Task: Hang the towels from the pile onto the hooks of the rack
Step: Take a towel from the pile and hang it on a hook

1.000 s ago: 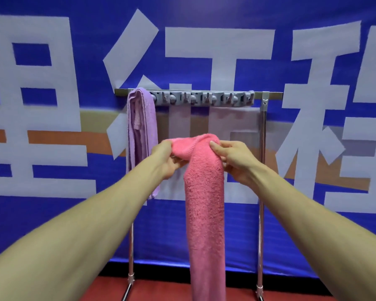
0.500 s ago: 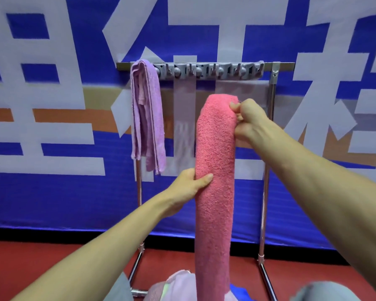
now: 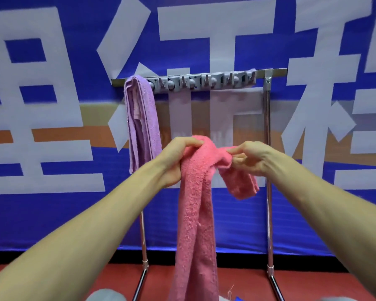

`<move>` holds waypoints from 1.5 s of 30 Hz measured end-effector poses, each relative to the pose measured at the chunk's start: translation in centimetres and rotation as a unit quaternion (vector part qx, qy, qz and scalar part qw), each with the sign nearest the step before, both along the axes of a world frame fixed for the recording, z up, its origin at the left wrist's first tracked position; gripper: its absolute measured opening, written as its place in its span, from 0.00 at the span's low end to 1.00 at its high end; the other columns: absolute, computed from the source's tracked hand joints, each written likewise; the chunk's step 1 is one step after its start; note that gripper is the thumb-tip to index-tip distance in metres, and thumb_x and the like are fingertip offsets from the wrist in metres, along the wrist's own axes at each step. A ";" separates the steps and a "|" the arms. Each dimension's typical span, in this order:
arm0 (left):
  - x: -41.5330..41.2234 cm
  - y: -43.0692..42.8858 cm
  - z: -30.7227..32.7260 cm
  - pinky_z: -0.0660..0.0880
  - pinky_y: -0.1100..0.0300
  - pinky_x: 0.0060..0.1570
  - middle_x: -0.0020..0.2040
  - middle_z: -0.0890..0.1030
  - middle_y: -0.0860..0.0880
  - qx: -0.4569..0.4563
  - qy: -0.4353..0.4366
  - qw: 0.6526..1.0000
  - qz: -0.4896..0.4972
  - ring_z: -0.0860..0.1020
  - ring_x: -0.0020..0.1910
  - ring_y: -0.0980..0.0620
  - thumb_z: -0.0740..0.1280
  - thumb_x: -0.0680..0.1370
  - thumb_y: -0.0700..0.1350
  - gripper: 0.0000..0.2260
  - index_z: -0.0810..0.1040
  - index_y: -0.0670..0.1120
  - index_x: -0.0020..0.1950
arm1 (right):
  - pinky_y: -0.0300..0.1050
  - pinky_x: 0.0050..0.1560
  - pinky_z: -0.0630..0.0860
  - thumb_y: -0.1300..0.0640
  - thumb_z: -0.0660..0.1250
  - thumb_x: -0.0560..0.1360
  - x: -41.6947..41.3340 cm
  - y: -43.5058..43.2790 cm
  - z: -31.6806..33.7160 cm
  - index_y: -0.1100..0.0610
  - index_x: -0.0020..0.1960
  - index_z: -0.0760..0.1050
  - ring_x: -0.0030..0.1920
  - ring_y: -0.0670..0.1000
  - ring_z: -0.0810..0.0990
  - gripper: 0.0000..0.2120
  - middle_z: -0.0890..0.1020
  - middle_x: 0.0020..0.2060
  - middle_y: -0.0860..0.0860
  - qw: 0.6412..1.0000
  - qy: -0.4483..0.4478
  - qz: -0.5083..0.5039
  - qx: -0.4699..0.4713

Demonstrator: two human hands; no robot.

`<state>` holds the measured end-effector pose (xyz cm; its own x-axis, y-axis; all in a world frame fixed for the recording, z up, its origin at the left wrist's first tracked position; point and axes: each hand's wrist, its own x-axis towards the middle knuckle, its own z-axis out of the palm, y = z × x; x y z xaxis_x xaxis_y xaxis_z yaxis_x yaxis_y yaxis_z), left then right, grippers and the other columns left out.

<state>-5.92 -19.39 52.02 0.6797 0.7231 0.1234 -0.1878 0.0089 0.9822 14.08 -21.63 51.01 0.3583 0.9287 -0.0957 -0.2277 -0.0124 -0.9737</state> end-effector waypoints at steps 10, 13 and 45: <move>2.8 0.5 5.1 0.67 0.59 0.44 0.48 0.80 0.43 0.379 0.241 0.863 0.231 0.77 0.42 0.47 0.53 0.81 0.61 0.29 0.80 0.38 0.44 | 0.39 0.29 0.74 0.46 0.62 0.79 -1.7 -1.2 0.2 0.67 0.61 0.73 0.30 0.47 0.77 0.24 0.78 0.41 0.55 0.972 -0.231 0.015 0.035; 2.5 0.4 5.9 0.64 0.57 0.43 0.50 0.80 0.36 0.434 0.263 0.827 0.244 0.77 0.47 0.40 0.50 0.82 0.58 0.27 0.73 0.43 0.33 | 0.45 0.45 0.74 0.41 0.54 0.81 -3.3 -0.5 1.3 0.63 0.56 0.76 0.39 0.52 0.78 0.26 0.81 0.40 0.56 0.982 -0.044 0.143 0.116; -6.4 3.5 1.6 0.77 0.62 0.34 0.36 0.81 0.46 0.149 0.060 0.987 0.006 0.78 0.32 0.53 0.68 0.72 0.50 0.10 0.81 0.43 0.42 | 0.36 0.28 0.75 0.48 0.63 0.78 -5.8 -1.0 8.6 0.59 0.39 0.74 0.26 0.47 0.76 0.16 0.78 0.27 0.51 0.966 -0.096 0.148 0.190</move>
<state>-12.34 -15.90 53.59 0.6938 0.6751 0.2507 -0.0673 -0.2859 0.9559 8.31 -22.64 59.60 0.0494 0.9482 0.3137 -0.0833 0.3169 -0.9448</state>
